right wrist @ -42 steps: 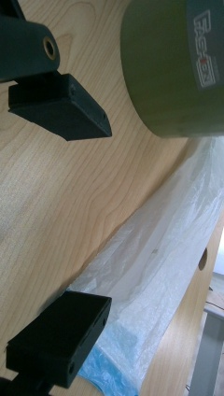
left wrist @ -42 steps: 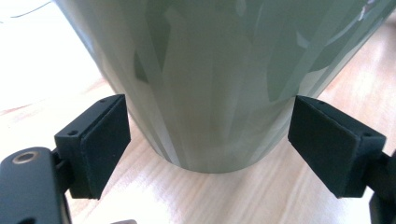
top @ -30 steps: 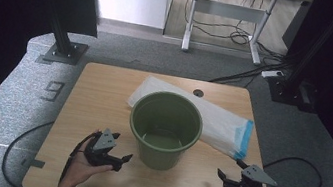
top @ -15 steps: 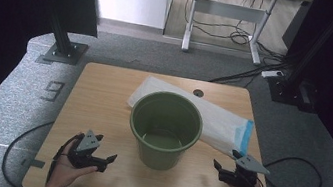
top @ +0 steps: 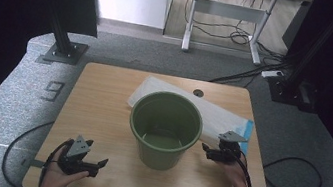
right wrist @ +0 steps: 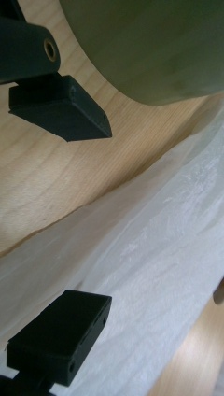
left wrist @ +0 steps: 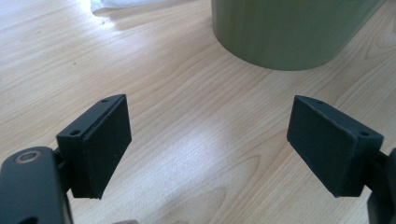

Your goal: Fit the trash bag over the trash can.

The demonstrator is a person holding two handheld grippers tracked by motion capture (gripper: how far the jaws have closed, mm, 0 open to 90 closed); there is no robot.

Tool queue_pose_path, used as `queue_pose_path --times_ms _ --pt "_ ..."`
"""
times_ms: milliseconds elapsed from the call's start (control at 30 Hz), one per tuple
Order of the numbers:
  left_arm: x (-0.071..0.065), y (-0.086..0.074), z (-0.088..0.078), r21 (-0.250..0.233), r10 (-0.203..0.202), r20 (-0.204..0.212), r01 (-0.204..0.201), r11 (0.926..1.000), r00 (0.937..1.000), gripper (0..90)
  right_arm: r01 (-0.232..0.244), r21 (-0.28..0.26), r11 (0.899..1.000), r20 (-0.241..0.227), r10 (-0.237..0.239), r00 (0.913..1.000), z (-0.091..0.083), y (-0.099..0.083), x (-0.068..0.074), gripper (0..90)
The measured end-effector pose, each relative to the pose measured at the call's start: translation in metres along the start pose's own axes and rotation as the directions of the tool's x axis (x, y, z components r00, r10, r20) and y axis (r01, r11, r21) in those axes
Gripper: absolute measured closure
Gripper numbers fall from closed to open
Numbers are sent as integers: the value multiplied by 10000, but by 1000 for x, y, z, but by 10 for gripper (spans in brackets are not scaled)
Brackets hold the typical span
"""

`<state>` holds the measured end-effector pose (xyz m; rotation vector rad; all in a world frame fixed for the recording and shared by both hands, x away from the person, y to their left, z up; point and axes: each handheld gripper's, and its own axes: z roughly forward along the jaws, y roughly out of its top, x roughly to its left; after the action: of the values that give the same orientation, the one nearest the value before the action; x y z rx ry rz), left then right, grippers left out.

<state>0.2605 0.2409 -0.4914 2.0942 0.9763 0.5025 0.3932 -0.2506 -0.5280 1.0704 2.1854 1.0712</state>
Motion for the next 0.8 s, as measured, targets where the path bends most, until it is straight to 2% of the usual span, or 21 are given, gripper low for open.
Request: queue_pose_path --times_ms 100,233,367,533,600,800 --pt "0 -1 -1 14 -45 -21 45 10000 10000 135 14 235 9997 -137 -11 9999 8 1 -1 173" --pt "1 -3 -1 18 -103 -25 103 9999 9999 135 128 577 9982 -266 -113 9996 18 0 0 224" --pt "2 -4 1 52 -142 33 142 9999 9999 135 51 797 9968 -403 -19 9992 21 -2 -1 302" --pt "2 -4 2 93 -92 92 91 9999 9999 136 -169 1301 9914 -181 194 9996 24 -6 -5 419" --pt "3 -5 2 75 -123 100 123 9999 9999 136 -453 1243 9912 -396 506 9979 24 -7 -9 490" --pt "6 -6 -1 -29 -229 44 229 9997 9997 138 -916 1246 9880 -159 943 9954 21 -10 -15 787"
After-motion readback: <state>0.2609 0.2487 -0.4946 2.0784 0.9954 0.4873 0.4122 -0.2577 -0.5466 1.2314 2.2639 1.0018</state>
